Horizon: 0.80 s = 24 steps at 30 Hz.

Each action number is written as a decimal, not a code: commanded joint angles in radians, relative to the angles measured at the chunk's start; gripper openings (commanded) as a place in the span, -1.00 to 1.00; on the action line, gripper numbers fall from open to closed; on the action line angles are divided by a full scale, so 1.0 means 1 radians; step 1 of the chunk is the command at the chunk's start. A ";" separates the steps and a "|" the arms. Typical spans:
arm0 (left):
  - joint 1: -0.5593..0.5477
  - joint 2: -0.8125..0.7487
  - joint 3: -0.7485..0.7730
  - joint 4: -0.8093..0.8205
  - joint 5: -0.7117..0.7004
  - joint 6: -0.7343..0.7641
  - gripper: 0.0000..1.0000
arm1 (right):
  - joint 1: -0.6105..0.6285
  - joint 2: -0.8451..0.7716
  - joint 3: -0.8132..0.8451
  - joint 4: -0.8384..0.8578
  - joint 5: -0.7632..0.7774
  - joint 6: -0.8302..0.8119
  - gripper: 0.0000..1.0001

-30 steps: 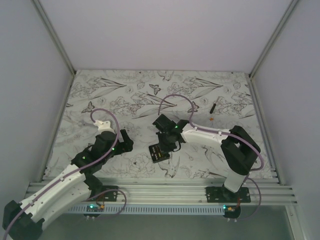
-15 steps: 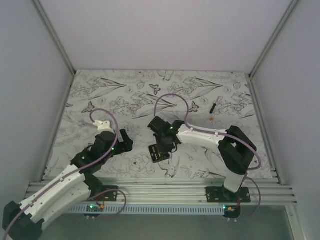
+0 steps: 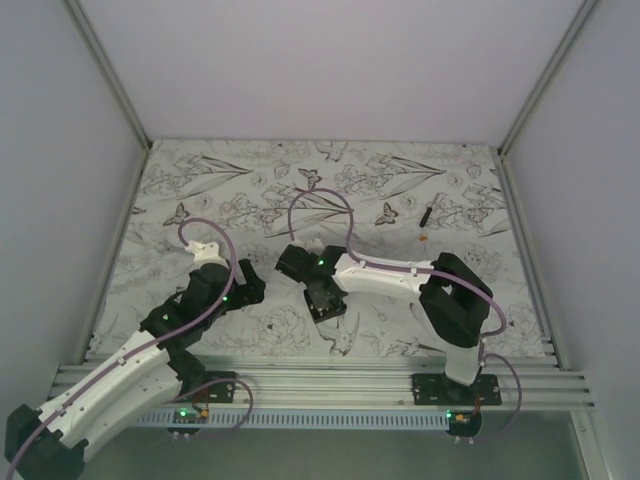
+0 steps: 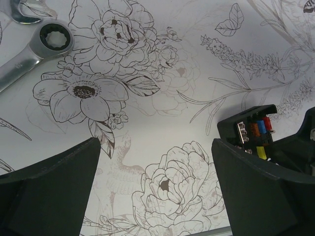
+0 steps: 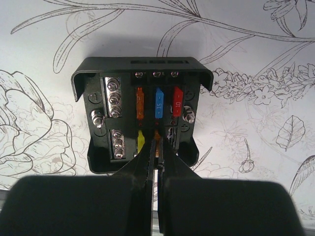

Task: Snap on the fuse box
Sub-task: Install the fuse at the fuse box base.

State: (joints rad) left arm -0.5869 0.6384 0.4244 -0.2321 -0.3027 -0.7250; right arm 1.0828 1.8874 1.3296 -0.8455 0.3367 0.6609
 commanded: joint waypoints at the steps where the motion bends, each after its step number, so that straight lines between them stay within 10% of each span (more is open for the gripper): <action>1: 0.007 -0.010 0.005 -0.020 -0.023 -0.010 0.99 | -0.018 0.106 -0.143 0.012 -0.003 -0.004 -1.00; 24: 0.007 -0.024 0.003 -0.025 -0.019 -0.015 0.99 | -0.036 0.024 -0.106 -0.035 0.034 0.005 -0.80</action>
State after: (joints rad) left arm -0.5869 0.6270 0.4244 -0.2344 -0.3088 -0.7330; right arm 1.0481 1.8229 1.2522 -0.7536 0.2867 0.6666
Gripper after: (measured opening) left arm 0.995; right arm 0.060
